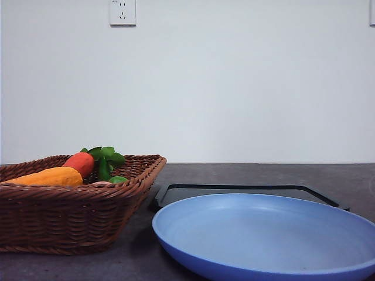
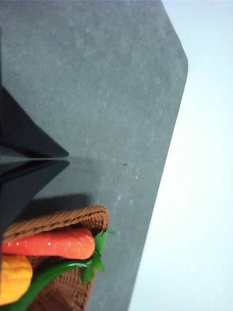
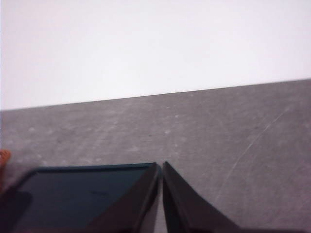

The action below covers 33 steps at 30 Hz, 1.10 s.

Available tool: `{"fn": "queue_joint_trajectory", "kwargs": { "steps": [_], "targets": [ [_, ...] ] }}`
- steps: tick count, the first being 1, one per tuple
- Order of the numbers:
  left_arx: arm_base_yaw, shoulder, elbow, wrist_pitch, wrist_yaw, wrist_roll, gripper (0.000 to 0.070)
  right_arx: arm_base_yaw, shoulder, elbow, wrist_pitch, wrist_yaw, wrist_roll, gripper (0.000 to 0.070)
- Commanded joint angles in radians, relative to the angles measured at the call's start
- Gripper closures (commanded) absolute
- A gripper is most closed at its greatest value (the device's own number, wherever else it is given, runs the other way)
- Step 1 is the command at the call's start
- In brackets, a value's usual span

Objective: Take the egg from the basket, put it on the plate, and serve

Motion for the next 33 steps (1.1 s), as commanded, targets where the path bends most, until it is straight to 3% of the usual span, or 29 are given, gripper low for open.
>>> {"fn": "queue_joint_trajectory", "kwargs": {
  "steps": [1, 5, 11, 15, 24, 33],
  "targets": [
    [0.002, -0.002, -0.002, 0.007, 0.013, -0.065, 0.07, 0.002, 0.0, 0.002, 0.011, -0.014, 0.09, 0.07],
    [0.002, 0.001, 0.0, 0.005, 0.072, -0.08, 0.07, 0.002, 0.0, 0.032, -0.035, -0.022, 0.14, 0.07],
    [0.002, 0.048, 0.062, -0.048, 0.1, -0.103, 0.07, 0.001, 0.041, 0.144, -0.204, -0.011, 0.14, 0.07],
    [0.002, 0.141, 0.153, -0.109, 0.169, -0.101, 0.07, 0.001, 0.13, 0.244, -0.265, -0.011, 0.132, 0.07],
    [0.002, 0.437, 0.379, -0.167, 0.384, -0.091, 0.07, 0.002, 0.406, 0.505, -0.453, -0.038, 0.038, 0.07],
    [-0.023, 0.725, 0.548, -0.216, 0.689, -0.085, 0.07, 0.002, 0.67, 0.679, -0.666, -0.218, -0.061, 0.07]
  ]
}}
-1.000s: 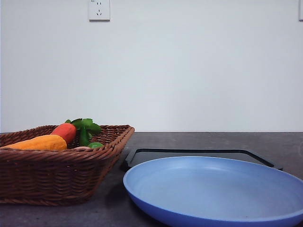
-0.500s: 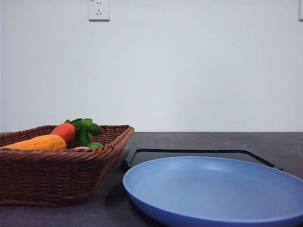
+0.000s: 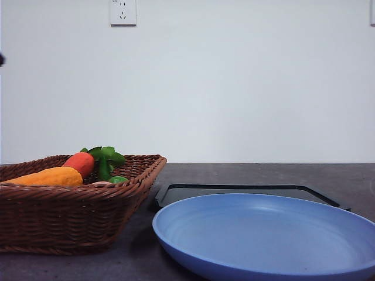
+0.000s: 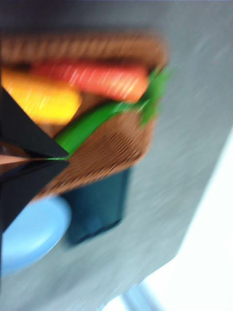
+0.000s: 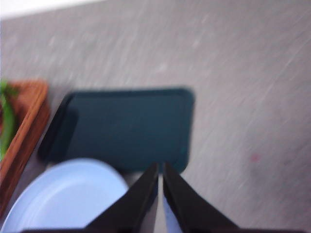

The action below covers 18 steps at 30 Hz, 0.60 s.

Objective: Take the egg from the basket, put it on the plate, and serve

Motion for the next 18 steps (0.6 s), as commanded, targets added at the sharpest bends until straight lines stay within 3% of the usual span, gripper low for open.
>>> {"fn": "queue_joint_trajectory", "kwargs": {
  "steps": [1, 8, 10, 13, 15, 18],
  "targets": [
    [-0.016, 0.05, 0.027, -0.022, 0.051, 0.022, 0.07, 0.002, 0.052, 0.02, -0.04, -0.047, -0.054, 0.07],
    [-0.099, 0.181, 0.048, -0.054, 0.102, 0.053, 0.0687, 0.004, 0.236, 0.021, -0.162, -0.147, -0.092, 0.0687],
    [-0.12, 0.201, 0.048, -0.053, 0.102, 0.055, 0.063, 0.009, 0.289, 0.016, -0.176, -0.162, -0.1, 0.0619],
    [-0.14, 0.217, 0.049, -0.052, 0.102, 0.054, 0.0485, 0.022, 0.359, -0.006, -0.163, -0.164, -0.101, 0.0509],
    [-0.149, 0.222, 0.049, -0.051, 0.102, 0.054, 0.0417, 0.035, 0.402, -0.025, -0.139, -0.168, -0.101, 0.0491],
    [-0.156, 0.222, 0.049, -0.049, 0.102, 0.053, 0.0391, 0.062, 0.459, -0.064, -0.063, -0.176, -0.081, 0.0491]
  ]
}}
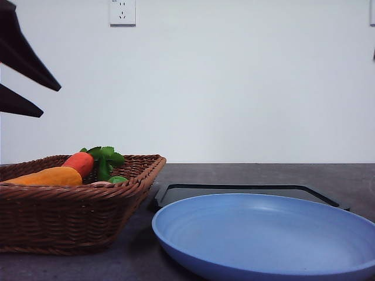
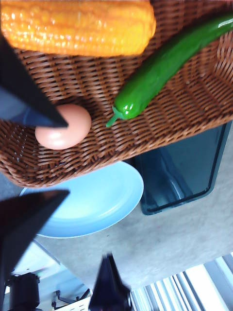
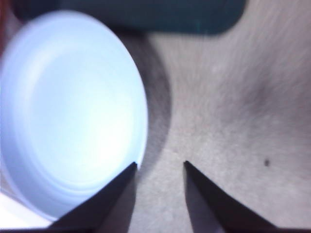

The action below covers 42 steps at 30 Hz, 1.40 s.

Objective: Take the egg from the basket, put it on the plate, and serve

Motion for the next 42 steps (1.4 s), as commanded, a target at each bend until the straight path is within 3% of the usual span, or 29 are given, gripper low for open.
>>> {"fn": "queue_joint_trajectory", "kwargs": {
  "steps": [1, 12, 19, 22, 24, 27, 30, 42],
  "targets": [
    [-0.004, 0.009, 0.021, 0.01, 0.004, 0.017, 0.0391, 0.018, 0.036, -0.013, 0.047, -0.018, 0.024, 0.0491],
    [-0.005, 0.009, 0.021, 0.011, 0.004, 0.016, 0.0391, 0.147, 0.243, -0.025, 0.248, -0.046, 0.12, 0.0503],
    [-0.005, 0.009, 0.021, 0.01, 0.004, 0.016, 0.0391, 0.171, 0.297, -0.025, 0.282, -0.038, 0.147, 0.0695],
    [-0.007, 0.009, 0.021, 0.008, 0.004, 0.016, 0.0389, 0.17, 0.283, -0.025, 0.281, -0.037, 0.153, 0.07],
    [-0.011, 0.009, 0.021, 0.002, 0.004, 0.015, 0.0349, 0.168, 0.261, -0.024, 0.273, -0.031, 0.154, 0.07],
    [-0.029, 0.009, 0.021, -0.002, 0.004, 0.013, 0.0236, 0.161, 0.207, -0.024, 0.243, -0.019, 0.163, 0.07],
    [-0.06, 0.013, 0.024, -0.006, -0.004, 0.006, 0.022, 0.153, 0.137, -0.024, 0.199, -0.018, 0.168, 0.07],
    [-0.274, 0.181, 0.142, -0.111, -0.318, 0.025, 0.0225, 0.076, -0.194, -0.024, 0.004, -0.009, 0.168, 0.07]
  ]
}}
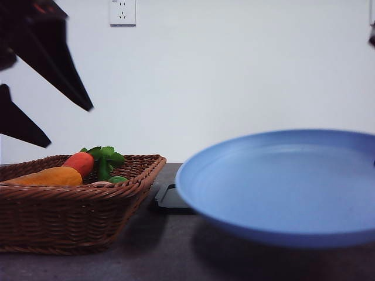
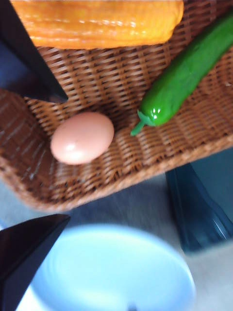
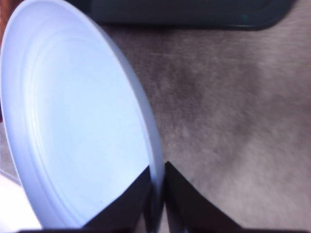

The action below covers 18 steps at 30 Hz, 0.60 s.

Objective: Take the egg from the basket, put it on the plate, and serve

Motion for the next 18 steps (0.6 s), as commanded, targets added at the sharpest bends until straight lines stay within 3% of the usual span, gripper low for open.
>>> {"fn": "queue_joint_trajectory", "kwargs": {
  "steps": [1, 6, 18],
  "targets": [
    [-0.025, 0.043, 0.026, 0.006, -0.024, 0.015, 0.0225, -0.01, -0.03, 0.006, -0.004, 0.003, 0.007, 0.07],
    [-0.063, 0.156, 0.065, 0.019, -0.036, 0.017, 0.0225, -0.04, -0.118, 0.006, -0.045, 0.045, 0.007, 0.07],
    [-0.097, 0.358, 0.079, 0.096, -0.061, 0.036, 0.0228, -0.06, -0.223, 0.006, -0.099, 0.045, 0.007, 0.07]
  ]
}}
